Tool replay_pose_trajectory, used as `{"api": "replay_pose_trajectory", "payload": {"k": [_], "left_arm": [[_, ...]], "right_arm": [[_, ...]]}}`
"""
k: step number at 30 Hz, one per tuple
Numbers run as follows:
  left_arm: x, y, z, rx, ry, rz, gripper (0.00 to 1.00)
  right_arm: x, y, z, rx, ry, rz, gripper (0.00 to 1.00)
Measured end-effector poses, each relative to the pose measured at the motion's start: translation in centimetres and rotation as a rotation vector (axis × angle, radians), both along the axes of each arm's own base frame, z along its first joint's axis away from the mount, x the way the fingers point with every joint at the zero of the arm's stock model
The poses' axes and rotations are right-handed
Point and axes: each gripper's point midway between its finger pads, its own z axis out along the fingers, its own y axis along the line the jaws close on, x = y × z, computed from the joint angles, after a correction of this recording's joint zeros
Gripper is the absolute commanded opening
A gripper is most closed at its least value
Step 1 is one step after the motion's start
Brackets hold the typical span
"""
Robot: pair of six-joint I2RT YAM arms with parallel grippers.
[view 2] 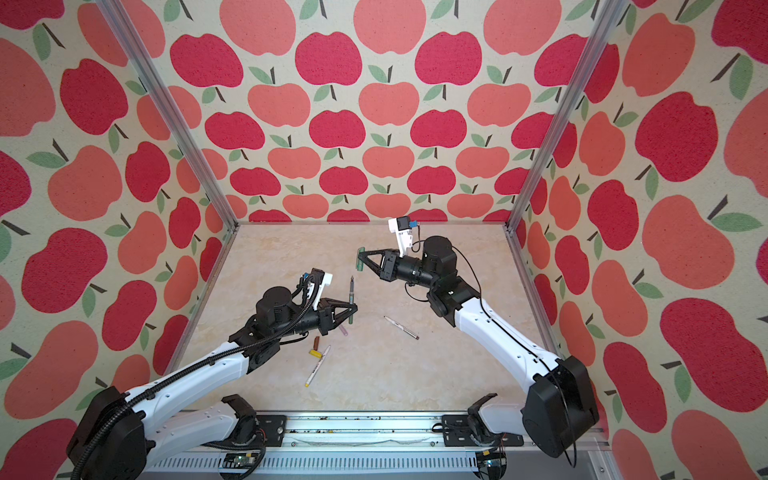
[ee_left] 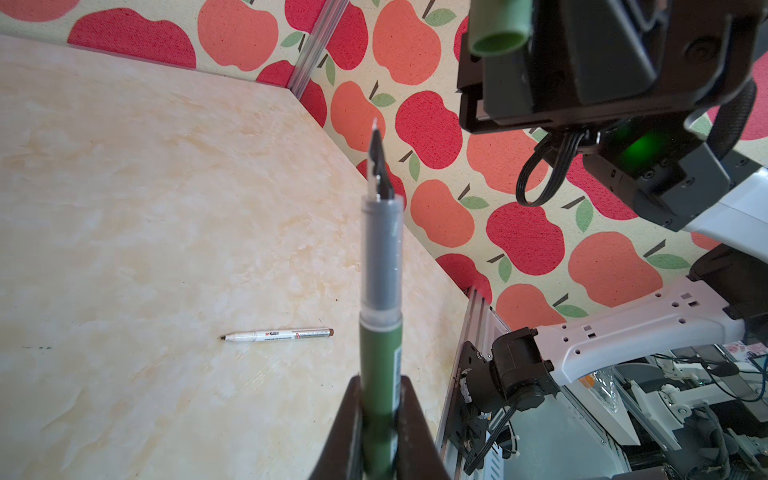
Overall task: Insert the pens into the pen caps
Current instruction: 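Align the green cap above the pen nib with the right gripper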
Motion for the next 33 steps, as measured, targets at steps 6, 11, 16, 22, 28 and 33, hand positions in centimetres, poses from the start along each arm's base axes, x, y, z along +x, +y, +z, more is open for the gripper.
{"api": "replay_pose_trajectory", "payload": {"k": [6, 11, 16, 22, 28, 33], "left_arm": [[0.1, -0.2, -0.6, 0.01, 0.013, -0.002, 0.0], [0.1, -0.2, -0.6, 0.01, 0.013, -0.004, 0.0], [0.1, -0.3, -0.6, 0.012, 0.016, -0.005, 0.0], [0.2, -0.3, -0.5, 0.009, 0.013, -0.005, 0.0], [0.2, -0.3, -0.5, 0.01, 0.013, -0.005, 0.0], [0.2, -0.3, -0.5, 0.01, 0.012, -0.005, 0.0]], "right_arm": [[-0.7, 0.9, -0.7, -0.014, 0.007, 0.031, 0.01], [-0.5, 1.3, -1.6, -0.031, 0.02, 0.038, 0.01], [-0.2, 1.6, -2.3, -0.044, 0.027, 0.038, 0.0], [0.0, 1.7, -3.0, -0.06, 0.033, 0.039, 0.0], [0.0, 1.7, -3.3, -0.07, 0.037, 0.04, 0.0], [0.0, 1.7, -3.3, -0.071, 0.039, 0.04, 0.0]]}}
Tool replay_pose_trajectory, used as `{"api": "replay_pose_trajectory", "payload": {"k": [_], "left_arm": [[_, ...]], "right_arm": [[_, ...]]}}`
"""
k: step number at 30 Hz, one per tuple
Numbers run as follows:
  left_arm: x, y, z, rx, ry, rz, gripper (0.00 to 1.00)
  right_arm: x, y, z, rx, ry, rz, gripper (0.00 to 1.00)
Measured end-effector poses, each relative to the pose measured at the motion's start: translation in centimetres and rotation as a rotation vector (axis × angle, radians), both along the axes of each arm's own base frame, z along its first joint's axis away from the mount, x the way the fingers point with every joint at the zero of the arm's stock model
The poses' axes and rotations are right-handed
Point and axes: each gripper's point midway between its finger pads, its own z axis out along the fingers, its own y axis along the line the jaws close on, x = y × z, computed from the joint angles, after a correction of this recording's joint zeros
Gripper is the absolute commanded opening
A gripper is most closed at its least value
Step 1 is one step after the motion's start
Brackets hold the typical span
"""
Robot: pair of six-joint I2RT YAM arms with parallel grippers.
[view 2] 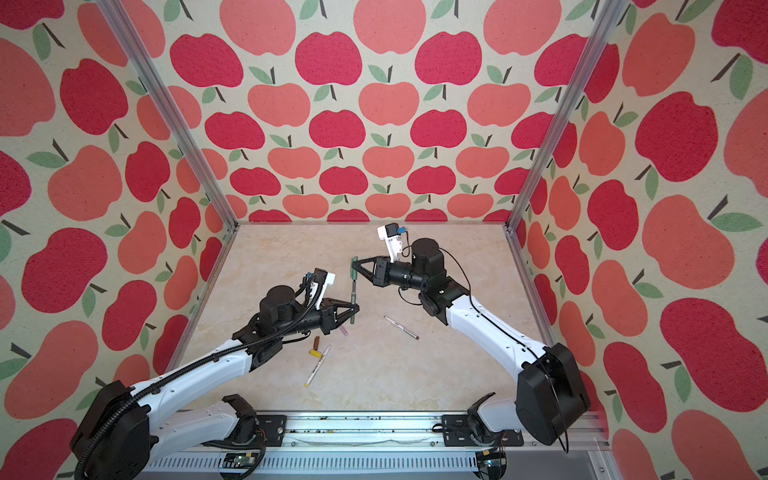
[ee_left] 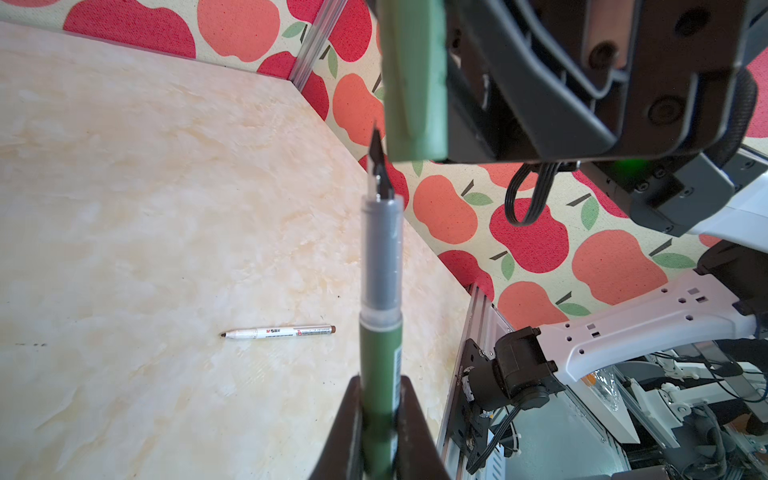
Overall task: Insert the pens into the pen caps
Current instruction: 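Align the green cap above the pen nib with the right gripper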
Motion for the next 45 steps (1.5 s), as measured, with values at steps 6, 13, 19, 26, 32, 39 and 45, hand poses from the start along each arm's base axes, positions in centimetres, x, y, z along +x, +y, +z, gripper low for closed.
{"api": "replay_pose_trajectory", "payload": {"k": [6, 13, 19, 26, 32, 39, 45], "left_arm": [[0.01, 0.0, 0.0, 0.0, 0.0, 0.0, 0.0], [0.0, 0.0, -0.02, 0.001, 0.001, 0.0, 0.0], [-0.02, 0.03, 0.0, 0.001, 0.001, 0.001, 0.0], [0.07, 0.09, -0.16, 0.006, 0.005, 0.008, 0.0], [0.0, 0.09, -0.33, 0.011, 0.011, 0.007, 0.0], [0.0, 0.09, -0.35, 0.012, 0.012, 0.007, 0.0], [0.0, 0.09, -0.35, 0.011, 0.012, 0.007, 0.0]], "right_arm": [[-0.11, 0.08, -0.01, 0.0, 0.0, 0.003, 0.0], [-0.47, 0.36, -0.01, -0.002, -0.006, 0.014, 0.0], [-0.6, 0.43, -0.21, -0.01, -0.008, 0.018, 0.0], [-0.54, 0.37, -0.57, -0.026, -0.015, 0.015, 0.0], [-0.61, 0.39, -0.72, -0.035, -0.025, 0.017, 0.0], [-0.59, 0.38, -0.73, -0.043, -0.028, 0.017, 0.0], [-0.49, 0.41, 0.09, -0.045, -0.054, 0.018, 0.0]]}}
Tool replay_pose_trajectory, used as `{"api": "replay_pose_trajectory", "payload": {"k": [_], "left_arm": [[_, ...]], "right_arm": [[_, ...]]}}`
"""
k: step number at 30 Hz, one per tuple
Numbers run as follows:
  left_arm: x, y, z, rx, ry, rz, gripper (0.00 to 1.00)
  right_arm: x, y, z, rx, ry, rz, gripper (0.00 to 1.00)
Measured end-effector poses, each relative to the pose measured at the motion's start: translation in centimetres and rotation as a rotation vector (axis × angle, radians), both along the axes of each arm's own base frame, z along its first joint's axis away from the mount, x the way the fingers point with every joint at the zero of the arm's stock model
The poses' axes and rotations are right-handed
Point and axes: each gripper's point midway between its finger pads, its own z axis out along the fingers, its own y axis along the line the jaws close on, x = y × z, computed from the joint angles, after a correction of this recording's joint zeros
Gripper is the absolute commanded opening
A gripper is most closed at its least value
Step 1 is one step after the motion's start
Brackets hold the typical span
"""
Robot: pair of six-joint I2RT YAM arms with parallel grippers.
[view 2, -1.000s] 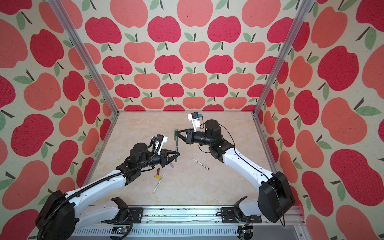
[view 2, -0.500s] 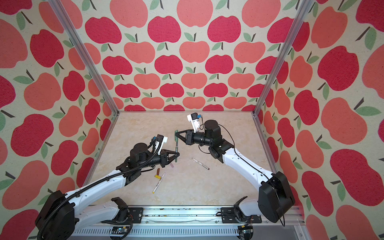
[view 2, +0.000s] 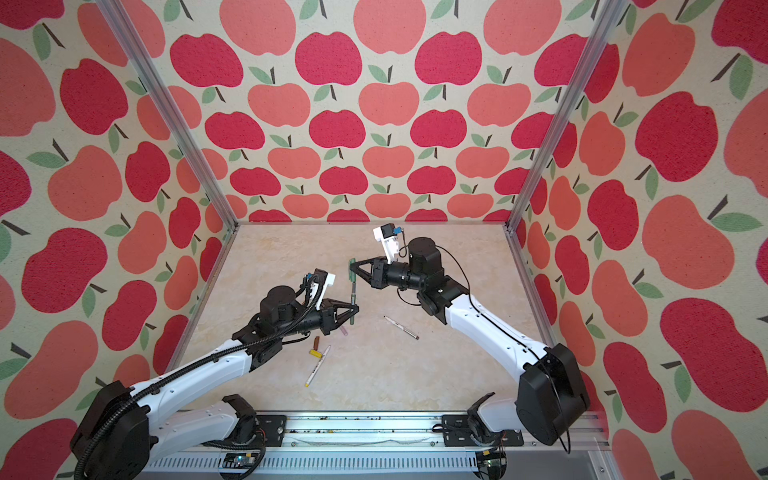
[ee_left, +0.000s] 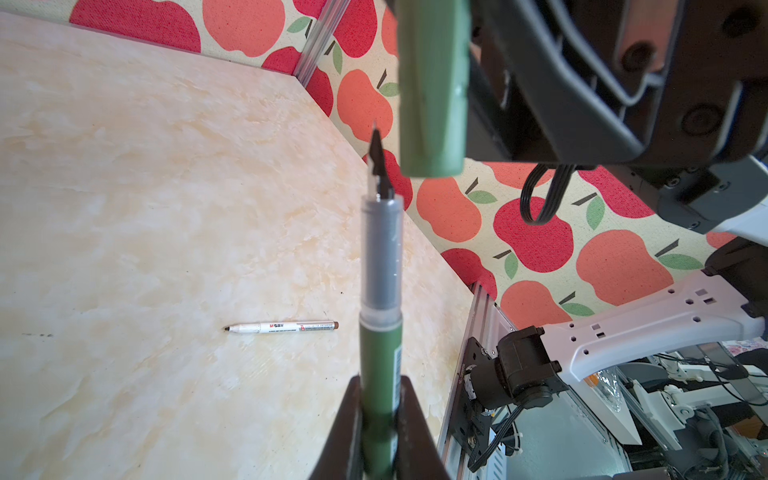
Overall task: Insert the pens into the pen caps
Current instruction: 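Align the green cap above the pen nib with the right gripper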
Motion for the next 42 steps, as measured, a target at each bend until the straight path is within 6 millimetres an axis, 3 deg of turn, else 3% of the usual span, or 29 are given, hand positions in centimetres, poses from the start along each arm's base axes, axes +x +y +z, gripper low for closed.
{"api": "replay_pose_trajectory", "payload": {"k": [10, 28, 42], "left_arm": [[-0.3, 0.2, 1.0, -0.017, -0.023, 0.0, 0.0], [-0.2, 0.3, 0.8, -0.011, -0.017, 0.006, 0.0], [-0.2, 0.3, 0.8, -0.011, -0.017, 0.006, 0.0]], "right_arm": [[0.8, -0.1, 0.9, 0.005, -0.019, -0.012, 0.0], [1.9, 0.1, -0.6, -0.019, 0.008, -0.022, 0.0], [2.1, 0.1, 0.8, 0.002, -0.019, -0.026, 0.0]]}}
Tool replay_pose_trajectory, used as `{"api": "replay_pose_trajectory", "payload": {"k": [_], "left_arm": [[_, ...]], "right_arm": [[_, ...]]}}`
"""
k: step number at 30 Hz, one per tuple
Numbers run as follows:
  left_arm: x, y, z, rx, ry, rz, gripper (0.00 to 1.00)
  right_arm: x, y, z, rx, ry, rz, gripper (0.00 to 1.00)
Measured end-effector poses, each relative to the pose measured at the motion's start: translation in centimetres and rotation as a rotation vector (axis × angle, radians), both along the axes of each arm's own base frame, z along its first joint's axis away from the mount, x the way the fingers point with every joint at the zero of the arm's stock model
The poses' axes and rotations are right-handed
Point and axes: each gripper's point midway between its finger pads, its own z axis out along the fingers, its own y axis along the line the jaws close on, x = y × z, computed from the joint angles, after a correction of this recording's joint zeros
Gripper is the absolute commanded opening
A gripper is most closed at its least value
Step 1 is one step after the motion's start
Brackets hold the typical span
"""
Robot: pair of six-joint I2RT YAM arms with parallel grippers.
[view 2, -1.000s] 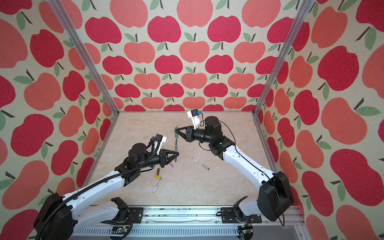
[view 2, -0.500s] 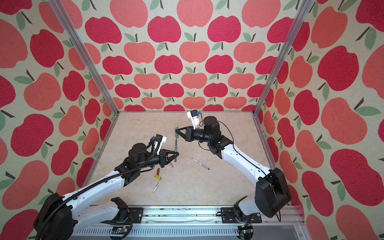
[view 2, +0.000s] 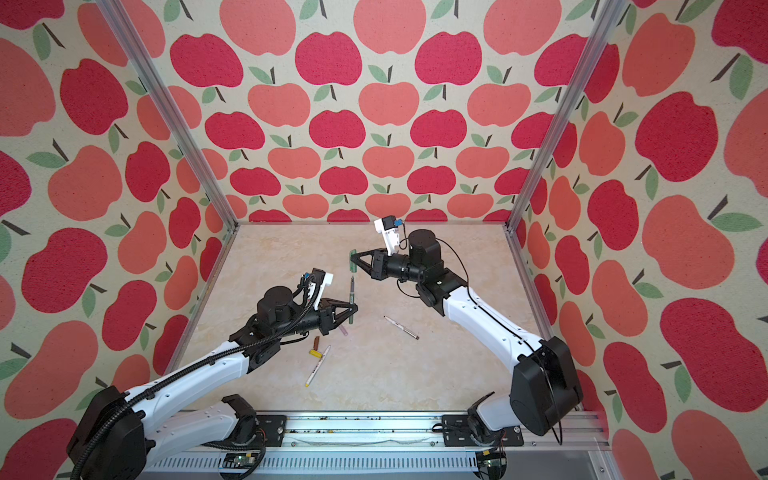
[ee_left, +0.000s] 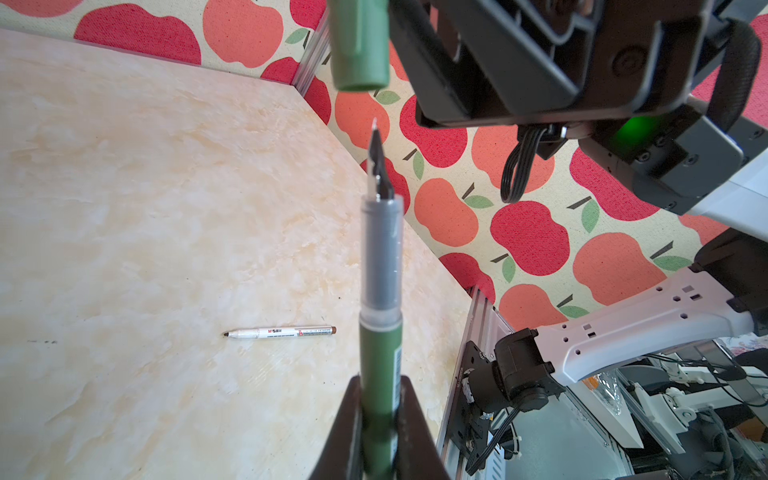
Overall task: Insert the pens into the pen caps
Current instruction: 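Align the green cap above the pen nib with the right gripper, then lower the green cap down over the nib with the right gripper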
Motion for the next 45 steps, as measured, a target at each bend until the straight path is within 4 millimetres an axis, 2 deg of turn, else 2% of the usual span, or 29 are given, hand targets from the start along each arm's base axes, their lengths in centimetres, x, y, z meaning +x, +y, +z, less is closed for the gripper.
{"api": "replay_pose_trajectory", "payload": {"k": [9, 17, 45], "left_arm": [[0.0, 0.0, 0.0, 0.0, 0.0, 0.0, 0.0], [0.0, 0.0, -0.1, 0.002, 0.002, 0.0, 0.0], [-0.1, 0.1, 0.2, -0.003, -0.004, 0.0, 0.0]], "right_arm": [[-0.5, -0.2, 0.7, 0.01, -0.013, 0.003, 0.0], [-1.3, 0.0, 0.0, -0.001, -0.001, 0.015, 0.0], [-0.9, 0.2, -0.4, -0.01, 0.001, 0.004, 0.0]]}}
